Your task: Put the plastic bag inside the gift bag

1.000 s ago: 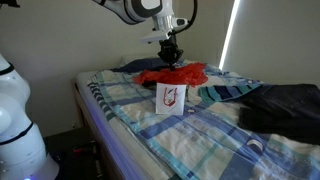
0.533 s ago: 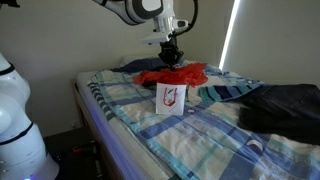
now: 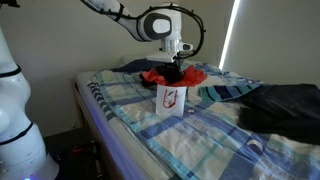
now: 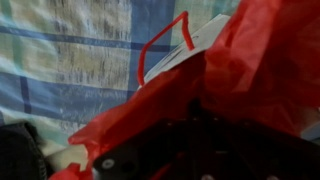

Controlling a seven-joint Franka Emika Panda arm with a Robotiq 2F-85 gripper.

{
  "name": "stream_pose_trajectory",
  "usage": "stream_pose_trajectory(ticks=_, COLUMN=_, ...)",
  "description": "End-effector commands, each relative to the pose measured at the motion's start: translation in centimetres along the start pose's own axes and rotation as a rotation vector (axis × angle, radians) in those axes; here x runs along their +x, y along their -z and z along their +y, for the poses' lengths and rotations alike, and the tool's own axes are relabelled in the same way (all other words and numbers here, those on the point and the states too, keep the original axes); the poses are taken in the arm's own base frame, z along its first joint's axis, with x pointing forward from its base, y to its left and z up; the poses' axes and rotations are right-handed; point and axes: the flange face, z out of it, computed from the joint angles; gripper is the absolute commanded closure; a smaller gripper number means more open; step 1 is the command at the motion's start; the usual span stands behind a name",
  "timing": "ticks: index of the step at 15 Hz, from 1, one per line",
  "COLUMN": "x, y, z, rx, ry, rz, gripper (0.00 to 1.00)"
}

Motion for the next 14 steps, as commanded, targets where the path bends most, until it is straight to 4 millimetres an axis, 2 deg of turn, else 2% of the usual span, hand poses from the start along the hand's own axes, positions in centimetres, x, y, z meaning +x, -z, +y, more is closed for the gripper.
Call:
stream_pose_trajectory(ticks=1, x=0.6, y=-1.6, z=0.2, rx=0.019, ry=0.003, rz=-0.033, gripper=1.00)
stream_pose_trajectory(ticks=5, x=0.9, y=-2.7, z=0.0, rx=0.021, ry=0.008, rz=-0.056, gripper=1.00)
stream_pose_trajectory(ticks=9, x=1.2, y=-2.8, z=-0.2, rx=0.027, ry=0.007, rz=-0.070, gripper=1.00)
stream_pose_trajectory(ticks=14, x=1.1, y=0.5, z=-0.2, rx=0.004, ry=-0.004, rz=-0.047, gripper=1.00)
